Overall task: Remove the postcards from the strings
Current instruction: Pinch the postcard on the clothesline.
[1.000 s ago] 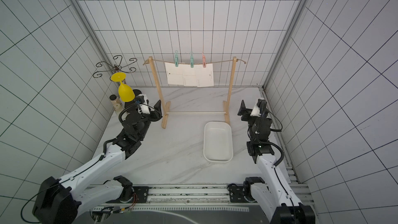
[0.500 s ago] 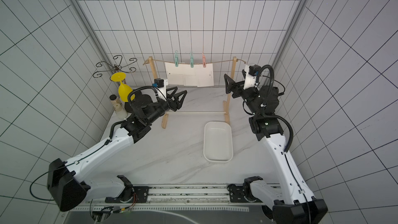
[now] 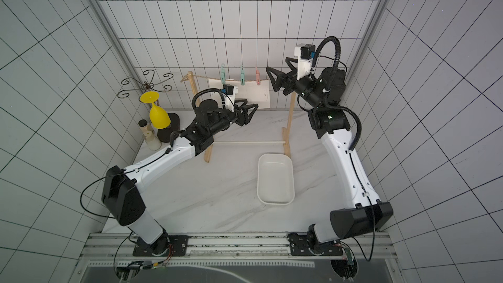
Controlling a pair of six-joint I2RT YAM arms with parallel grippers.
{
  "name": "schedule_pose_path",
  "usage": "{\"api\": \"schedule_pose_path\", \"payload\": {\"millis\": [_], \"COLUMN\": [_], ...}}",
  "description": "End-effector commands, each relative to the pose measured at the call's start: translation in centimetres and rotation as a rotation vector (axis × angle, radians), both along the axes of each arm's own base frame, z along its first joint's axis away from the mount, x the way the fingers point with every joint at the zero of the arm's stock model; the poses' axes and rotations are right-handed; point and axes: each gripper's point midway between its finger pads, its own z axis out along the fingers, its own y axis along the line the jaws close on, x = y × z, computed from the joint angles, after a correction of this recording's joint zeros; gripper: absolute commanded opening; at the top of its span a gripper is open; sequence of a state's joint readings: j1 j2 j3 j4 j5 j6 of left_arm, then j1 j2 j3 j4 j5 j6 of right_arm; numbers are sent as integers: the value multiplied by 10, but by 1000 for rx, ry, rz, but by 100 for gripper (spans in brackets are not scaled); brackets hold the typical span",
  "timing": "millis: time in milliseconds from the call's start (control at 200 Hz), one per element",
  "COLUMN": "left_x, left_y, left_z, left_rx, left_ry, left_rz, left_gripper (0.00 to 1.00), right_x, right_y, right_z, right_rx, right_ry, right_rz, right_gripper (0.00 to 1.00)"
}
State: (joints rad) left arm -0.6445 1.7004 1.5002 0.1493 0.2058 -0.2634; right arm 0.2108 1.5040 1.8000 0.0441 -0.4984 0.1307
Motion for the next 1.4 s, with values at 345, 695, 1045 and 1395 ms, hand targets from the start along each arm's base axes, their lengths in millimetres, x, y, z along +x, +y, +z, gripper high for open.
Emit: {"api": "schedule_pose_path", "payload": {"millis": [345, 695, 1045, 1395], "left_x": [42, 55, 46, 26], "left_y": [9, -1, -14, -21], "left_z": [-2, -7, -13, -13], "left_rx": [63, 52, 22, -43], "left_ry": [-21, -17, -19, -22], "left_rz": [173, 133, 42, -59], "left_gripper": [69, 69, 70, 62], "right_x": [5, 3, 4, 0], "right_y": [19, 19, 17, 17], "right_z": [45, 45, 40, 38], "right_rx": [5, -5, -4, 2], "right_ry": [-98, -108, -102, -100], "right_rz": [98, 105, 104, 114], "right_gripper": [91, 93, 93, 93]}}
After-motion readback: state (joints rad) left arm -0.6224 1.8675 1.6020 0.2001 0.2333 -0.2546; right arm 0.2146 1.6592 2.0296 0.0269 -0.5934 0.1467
